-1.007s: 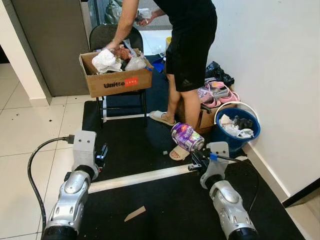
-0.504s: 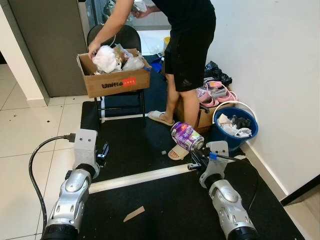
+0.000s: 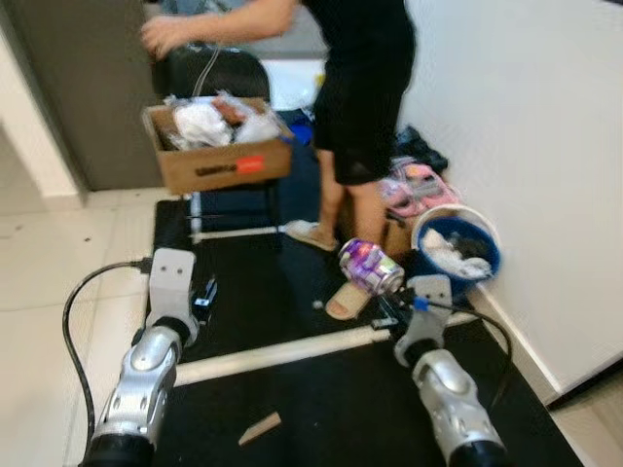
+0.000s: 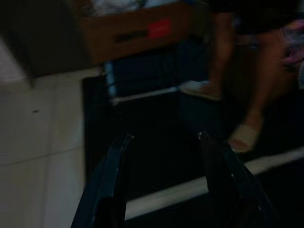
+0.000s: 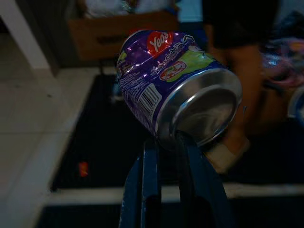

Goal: Picking trash to rubbish bin

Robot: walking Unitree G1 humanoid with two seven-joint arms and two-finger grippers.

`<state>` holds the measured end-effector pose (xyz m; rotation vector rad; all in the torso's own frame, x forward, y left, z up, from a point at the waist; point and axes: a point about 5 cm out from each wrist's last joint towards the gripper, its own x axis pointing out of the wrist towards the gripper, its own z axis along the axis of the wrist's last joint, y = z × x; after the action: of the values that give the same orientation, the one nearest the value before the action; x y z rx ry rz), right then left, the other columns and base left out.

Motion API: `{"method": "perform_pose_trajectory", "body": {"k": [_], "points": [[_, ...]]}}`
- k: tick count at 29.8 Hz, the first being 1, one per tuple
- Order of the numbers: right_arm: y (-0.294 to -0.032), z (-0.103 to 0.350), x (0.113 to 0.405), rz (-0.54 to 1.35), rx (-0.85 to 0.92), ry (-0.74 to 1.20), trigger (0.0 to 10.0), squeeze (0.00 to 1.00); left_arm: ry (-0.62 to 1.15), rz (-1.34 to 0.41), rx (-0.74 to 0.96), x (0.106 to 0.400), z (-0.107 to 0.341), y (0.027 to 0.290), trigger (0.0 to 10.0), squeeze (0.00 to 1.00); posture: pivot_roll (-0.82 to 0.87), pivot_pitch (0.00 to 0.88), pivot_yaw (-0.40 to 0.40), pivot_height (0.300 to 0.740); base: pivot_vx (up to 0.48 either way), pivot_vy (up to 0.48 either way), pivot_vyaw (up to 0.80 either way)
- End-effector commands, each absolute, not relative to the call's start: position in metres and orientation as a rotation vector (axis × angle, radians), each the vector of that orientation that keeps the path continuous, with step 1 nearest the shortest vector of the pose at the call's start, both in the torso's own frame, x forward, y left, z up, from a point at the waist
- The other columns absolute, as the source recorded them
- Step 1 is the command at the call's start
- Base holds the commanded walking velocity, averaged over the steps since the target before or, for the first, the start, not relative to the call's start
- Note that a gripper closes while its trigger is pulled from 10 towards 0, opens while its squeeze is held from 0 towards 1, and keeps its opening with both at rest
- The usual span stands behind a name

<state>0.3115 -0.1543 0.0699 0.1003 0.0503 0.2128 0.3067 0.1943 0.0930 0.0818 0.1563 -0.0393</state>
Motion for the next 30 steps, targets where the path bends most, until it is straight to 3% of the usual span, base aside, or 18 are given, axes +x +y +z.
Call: {"method": "perform_pose_trajectory", "body": {"k": [1, 19, 30], "points": [[-0.1552, 0.0675, 0.3099, 0.213, 0.096, 0.059, 10.0, 0.0, 0.175, -0.049, 0.085, 0.306, 0.0892, 0.1912, 10.0, 0.0, -0.02, 0.079, -0.018, 0.74, 0.27, 0.0, 0.0], [-0.157, 0.0675, 0.311, 0.202, 0.106, 0.057, 10.0, 0.0, 0.18, -0.065, 0.084, 0.3085, 0.0905, 0.1887, 10.0, 0.0, -0.02, 0.088, -0.009, 0.74, 0.269, 0.0, 0.0], [-0.155, 0.066, 0.3112, 0.219, 0.114, 0.066, 10.0, 0.0, 0.18, -0.057, 0.084, 0.3079, 0.0904, 0.1899, 10.0, 0.0, -0.01, 0.084, -0.016, 0.74, 0.27, 0.0, -0.54]]}}
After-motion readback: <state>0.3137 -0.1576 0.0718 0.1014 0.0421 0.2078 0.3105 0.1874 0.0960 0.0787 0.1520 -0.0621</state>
